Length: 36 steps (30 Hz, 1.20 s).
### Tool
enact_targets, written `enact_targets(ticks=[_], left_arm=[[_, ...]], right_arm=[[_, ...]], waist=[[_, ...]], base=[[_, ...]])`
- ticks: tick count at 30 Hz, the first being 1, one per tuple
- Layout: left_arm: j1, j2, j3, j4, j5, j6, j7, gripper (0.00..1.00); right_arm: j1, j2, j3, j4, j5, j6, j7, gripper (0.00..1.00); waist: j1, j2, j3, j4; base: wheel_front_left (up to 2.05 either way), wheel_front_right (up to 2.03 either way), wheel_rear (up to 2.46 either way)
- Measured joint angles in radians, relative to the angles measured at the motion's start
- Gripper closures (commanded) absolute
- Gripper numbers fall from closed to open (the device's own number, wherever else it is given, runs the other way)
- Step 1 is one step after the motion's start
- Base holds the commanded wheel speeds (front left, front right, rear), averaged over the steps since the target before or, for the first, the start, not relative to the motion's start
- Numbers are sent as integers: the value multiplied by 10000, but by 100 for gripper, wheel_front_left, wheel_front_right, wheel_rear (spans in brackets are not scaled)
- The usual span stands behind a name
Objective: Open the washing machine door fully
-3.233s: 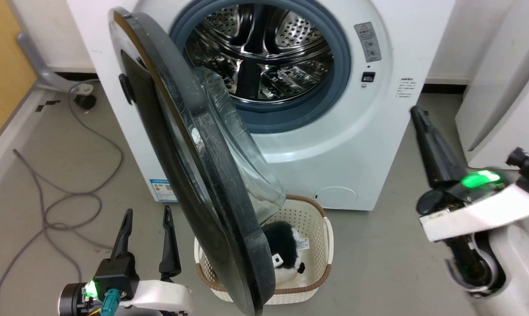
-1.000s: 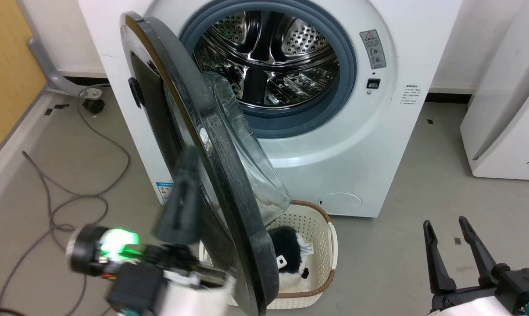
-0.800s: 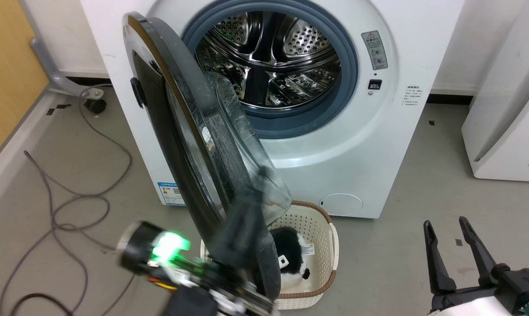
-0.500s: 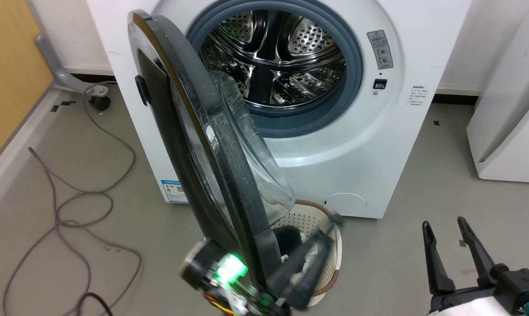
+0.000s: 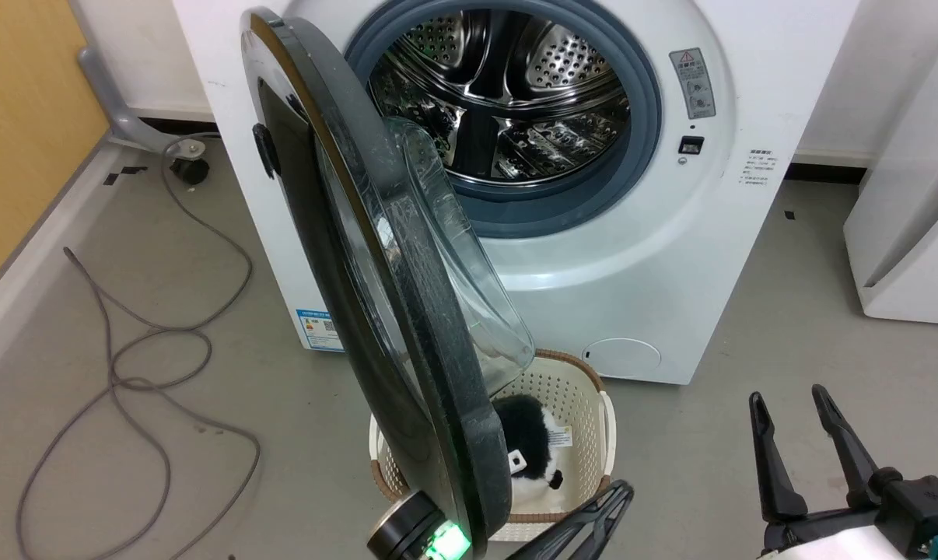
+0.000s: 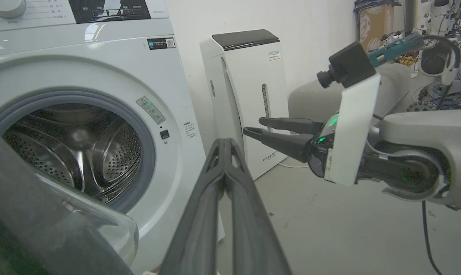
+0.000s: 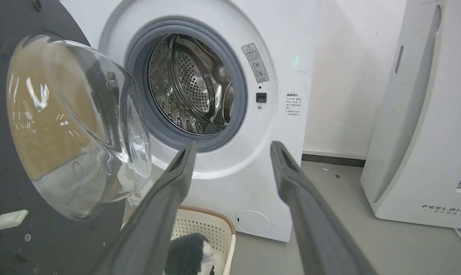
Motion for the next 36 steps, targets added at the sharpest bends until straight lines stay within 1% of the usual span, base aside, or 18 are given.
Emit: enact_targets(ticks=[5, 15, 21, 26, 31, 36], left_arm=[[58, 90, 128, 598, -127, 192, 2, 100], [-263, 211, 796, 1423, -441, 717, 2, 100], [-330, 286, 786, 1471, -514, 734, -4, 100], [-325, 376, 688, 1425, -531, 759, -31, 100], [-217, 560, 662, 1260, -600, 849, -46, 100], [-115, 784, 844, 1170, -617, 1043, -71, 100]], right_arm=[[-1, 0, -2, 21, -15, 0, 0, 0], [-6, 2, -77, 151, -104, 0, 0, 0], [-7, 4, -115, 190, -86, 0, 0, 0], [6, 4, -90, 224, -56, 0, 0, 0], [24, 8, -44, 265, 4, 0, 0, 0], [24, 13, 19, 274, 4, 0, 0, 0]], waist=[[0, 0, 53, 46], [0, 0, 183, 297], [0, 0, 207, 556], [0, 0, 175, 967], [0, 0, 135, 1547], [0, 0, 143, 2160]], base=[[0, 0, 0], [0, 0, 0], [0, 0, 0], [0, 0, 0], [0, 0, 0], [0, 0, 0]])
